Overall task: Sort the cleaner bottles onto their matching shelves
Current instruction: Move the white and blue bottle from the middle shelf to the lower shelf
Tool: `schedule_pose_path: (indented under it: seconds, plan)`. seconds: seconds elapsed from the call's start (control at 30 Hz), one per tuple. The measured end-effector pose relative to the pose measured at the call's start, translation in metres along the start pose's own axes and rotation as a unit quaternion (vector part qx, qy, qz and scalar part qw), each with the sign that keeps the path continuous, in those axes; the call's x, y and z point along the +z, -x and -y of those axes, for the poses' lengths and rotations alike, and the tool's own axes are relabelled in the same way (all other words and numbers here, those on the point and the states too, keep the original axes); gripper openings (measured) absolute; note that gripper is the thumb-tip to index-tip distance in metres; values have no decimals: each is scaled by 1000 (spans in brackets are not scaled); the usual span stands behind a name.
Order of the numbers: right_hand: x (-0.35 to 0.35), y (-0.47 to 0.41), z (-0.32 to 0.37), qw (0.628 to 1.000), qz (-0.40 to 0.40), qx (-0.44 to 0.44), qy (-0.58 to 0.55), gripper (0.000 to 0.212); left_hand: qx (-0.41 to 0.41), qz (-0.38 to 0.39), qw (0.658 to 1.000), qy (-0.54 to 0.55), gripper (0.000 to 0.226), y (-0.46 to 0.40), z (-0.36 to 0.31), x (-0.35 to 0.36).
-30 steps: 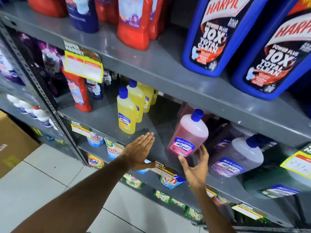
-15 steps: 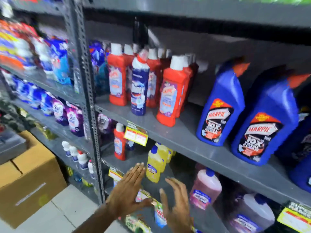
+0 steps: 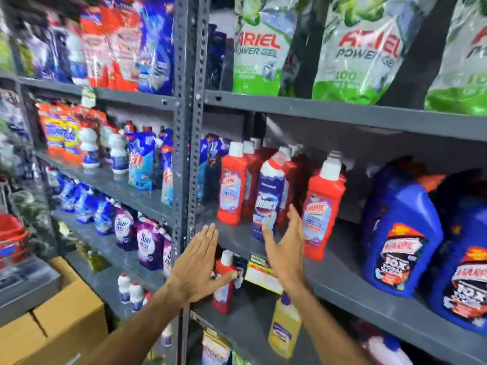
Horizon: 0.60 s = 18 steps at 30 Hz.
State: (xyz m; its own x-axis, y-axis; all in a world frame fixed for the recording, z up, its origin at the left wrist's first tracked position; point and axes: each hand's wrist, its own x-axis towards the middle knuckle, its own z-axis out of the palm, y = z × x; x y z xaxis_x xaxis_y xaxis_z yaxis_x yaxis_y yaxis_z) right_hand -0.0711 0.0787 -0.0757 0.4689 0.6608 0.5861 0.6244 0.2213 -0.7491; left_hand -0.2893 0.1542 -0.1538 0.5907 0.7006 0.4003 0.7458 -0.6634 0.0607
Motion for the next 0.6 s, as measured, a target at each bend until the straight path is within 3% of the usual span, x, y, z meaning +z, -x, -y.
schedule_pose_path:
  seconds: [0.13,0.23,0.4,0.6]
  plan:
    - [19,-37,2,994,1,109,-13,86,-8,18,1000,2,121,-31,17,-5]
    - [26,-51,-1,989,31,142,-19,81,-16,38,999,7,124,-43,22,-6]
    - [36,-61,-10,986,55,156,-26,70,-26,50,998,25,136,-52,27,5]
    - [39,-62,-12,988,31,150,-23,65,-18,50,999,6,125,-55,31,9]
